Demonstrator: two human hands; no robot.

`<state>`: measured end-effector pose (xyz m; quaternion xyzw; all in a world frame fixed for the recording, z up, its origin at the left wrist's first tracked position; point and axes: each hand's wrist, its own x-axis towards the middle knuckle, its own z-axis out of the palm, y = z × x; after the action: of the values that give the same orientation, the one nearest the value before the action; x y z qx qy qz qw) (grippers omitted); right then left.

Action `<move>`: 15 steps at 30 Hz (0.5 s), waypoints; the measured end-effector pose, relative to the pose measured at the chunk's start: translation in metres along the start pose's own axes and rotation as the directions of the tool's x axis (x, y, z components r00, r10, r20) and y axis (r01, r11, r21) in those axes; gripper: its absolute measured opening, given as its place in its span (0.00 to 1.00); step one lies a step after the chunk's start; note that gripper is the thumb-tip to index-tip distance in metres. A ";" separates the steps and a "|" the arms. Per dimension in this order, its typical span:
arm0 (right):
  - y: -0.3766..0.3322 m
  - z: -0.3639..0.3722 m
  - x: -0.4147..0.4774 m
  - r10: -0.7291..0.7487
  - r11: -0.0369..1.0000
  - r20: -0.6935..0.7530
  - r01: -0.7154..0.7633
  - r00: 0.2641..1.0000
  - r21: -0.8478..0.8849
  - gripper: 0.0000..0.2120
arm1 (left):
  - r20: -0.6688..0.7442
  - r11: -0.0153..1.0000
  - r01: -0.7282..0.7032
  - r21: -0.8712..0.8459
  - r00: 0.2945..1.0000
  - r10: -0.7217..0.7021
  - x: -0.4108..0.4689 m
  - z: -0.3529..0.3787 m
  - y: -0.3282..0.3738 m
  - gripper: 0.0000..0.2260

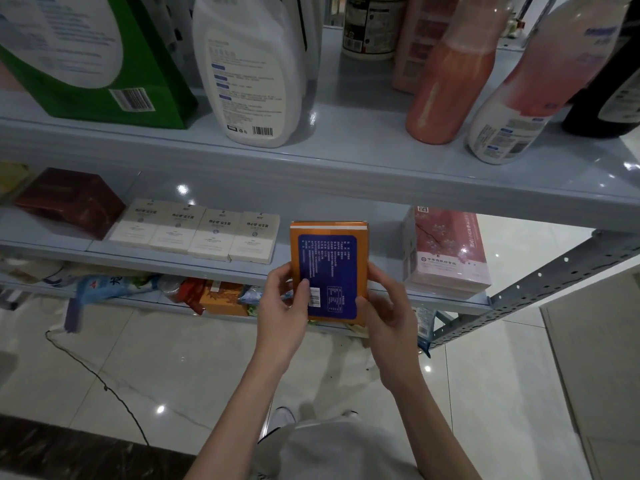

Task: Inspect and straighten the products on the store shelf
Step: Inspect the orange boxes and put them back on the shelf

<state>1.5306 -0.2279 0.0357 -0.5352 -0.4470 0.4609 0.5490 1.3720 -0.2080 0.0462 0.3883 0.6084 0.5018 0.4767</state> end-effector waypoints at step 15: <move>-0.001 -0.008 0.007 0.249 0.959 -0.168 -0.219 0.954 0.178 0.13 | 0.095 0.988 0.089 -0.129 0.993 -0.077 -0.002 -0.007 0.017 0.10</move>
<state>1.5393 -0.2227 0.0361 -0.5805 -0.2884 0.5039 0.5709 1.3657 -0.2078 0.0637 0.3521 0.5672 0.5031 0.5488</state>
